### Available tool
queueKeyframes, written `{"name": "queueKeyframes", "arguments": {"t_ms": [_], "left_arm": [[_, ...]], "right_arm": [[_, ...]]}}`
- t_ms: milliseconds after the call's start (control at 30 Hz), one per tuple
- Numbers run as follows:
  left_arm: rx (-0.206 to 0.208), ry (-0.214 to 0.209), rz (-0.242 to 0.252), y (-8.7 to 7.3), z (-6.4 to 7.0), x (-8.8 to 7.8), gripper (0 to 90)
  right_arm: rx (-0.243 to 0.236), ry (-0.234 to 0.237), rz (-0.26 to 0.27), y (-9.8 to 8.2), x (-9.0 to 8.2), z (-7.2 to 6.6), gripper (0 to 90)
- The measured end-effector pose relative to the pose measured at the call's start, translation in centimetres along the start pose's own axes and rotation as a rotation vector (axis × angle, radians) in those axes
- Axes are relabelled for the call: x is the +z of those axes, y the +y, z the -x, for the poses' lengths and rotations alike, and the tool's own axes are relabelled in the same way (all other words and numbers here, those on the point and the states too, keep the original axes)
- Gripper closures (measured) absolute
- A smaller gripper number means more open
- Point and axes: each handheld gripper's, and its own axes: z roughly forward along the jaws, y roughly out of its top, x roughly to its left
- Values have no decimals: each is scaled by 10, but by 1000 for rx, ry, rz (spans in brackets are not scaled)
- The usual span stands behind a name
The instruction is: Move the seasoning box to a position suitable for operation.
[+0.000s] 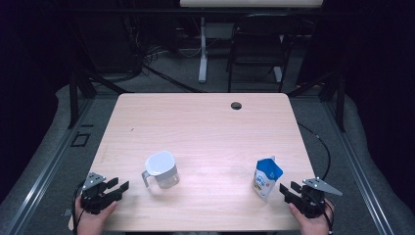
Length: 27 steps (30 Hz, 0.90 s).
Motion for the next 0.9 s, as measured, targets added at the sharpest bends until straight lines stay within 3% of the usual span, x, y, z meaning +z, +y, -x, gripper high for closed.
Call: {"name": "queueKeyframes", "arguments": {"t_ms": [67, 233, 333, 400, 533, 733, 900], "left_arm": [[2, -1, -3, 0, 1, 0, 488], [12, -27, 12, 0, 6, -2, 491], [34, -19, 16, 1, 11, -4, 509], [50, -23, 13, 3, 15, -4, 523], [74, -29, 11, 4, 25, -1, 525], [98, -79, 25, 8, 38, 3, 499], [105, -78, 18, 12, 47, 8, 482]], "right_arm": [[-3, 22, 32, -1, 0, 1, 454], [19, 18, 12, -1, 2, 0, 441], [-9, -32, -19, -2, 3, -2, 522], [-16, -40, -24, -2, 1, -1, 551], [14, -49, -5, -2, -4, 2, 604], [47, -53, 15, -1, -7, 8, 636], [32, -56, 18, 1, -8, 9, 698]]}}
